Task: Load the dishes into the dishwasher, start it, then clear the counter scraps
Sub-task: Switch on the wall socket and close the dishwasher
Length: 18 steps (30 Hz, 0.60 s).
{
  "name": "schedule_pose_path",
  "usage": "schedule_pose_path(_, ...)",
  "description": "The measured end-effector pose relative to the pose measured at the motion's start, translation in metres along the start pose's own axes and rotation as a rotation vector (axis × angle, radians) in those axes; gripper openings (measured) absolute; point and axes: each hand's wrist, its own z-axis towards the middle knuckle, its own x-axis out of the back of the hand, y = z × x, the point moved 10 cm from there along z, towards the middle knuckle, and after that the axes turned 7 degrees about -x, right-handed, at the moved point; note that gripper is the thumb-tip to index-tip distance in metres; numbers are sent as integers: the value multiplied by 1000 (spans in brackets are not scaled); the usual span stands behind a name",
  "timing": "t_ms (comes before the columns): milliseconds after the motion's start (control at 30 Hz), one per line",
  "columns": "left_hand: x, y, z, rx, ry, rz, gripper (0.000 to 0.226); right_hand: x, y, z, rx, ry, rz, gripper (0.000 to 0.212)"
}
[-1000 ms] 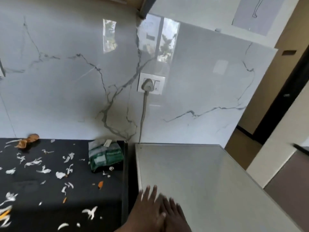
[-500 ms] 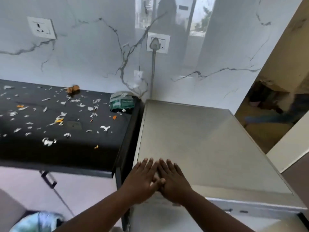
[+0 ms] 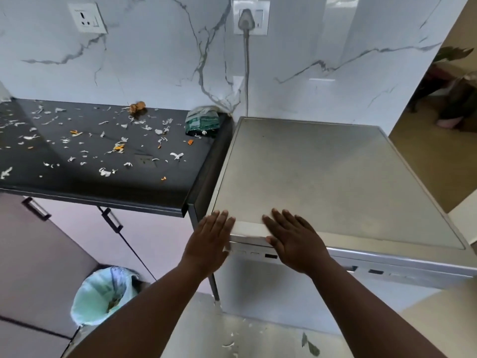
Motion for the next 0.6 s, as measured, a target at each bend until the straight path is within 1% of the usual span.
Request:
schedule_pose_path(67,1,2,3,-10,99,-17,83,-2,2,3,-9,4,4,76)
schedule_pose_path(100,3,2,4,-24,143,-14,79,-3,3,3,-13,0,3,74)
schedule_pose_path(167,3,1,3,-37,175,-7,78,-4,3,4,-12,-14,-7,75)
schedule_pose_path(367,8,2,9,-20,196,-33,76,-5,4,3,-18,-36,-11,76)
schedule_pose_path(500,8,2,10,1,164,-15,79,-5,4,4,-31,-69,-19,77)
schedule_pose_path(533,8,1,10,2,149,-15,82,-5,4,4,-35,-79,-16,74)
schedule_pose_path(600,9,1,9,8,107,-24,89,-5,3,4,-46,-112,-9,62)
